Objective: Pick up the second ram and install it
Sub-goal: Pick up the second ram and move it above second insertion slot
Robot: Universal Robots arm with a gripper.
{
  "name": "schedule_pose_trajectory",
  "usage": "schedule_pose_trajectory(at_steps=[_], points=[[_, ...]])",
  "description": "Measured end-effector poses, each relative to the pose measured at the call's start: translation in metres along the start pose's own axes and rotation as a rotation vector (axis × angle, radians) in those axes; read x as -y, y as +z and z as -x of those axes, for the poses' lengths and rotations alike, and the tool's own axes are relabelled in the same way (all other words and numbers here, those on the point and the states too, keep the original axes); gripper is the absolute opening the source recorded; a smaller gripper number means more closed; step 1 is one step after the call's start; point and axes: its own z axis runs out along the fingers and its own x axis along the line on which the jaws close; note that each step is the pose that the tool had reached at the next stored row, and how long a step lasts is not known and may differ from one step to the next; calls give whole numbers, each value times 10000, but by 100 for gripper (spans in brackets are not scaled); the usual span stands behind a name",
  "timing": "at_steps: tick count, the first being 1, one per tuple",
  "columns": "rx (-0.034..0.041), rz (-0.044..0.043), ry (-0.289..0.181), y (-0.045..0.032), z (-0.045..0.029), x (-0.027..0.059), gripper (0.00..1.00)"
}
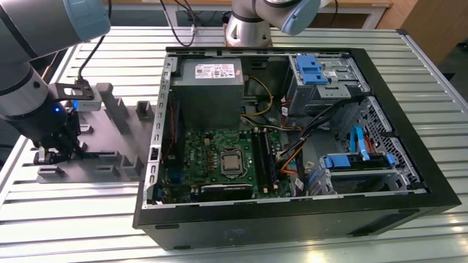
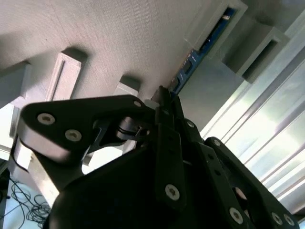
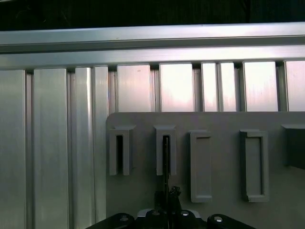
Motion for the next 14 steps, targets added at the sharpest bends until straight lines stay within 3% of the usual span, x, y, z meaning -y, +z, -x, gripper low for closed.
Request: schedule_pose_trajectory(at_steps=[4,9,14], points=[[0,0,-7,0,0,0,14],[-7,9,-578,2,-5,0,14],[-8,10,-648,2,-5,0,14]])
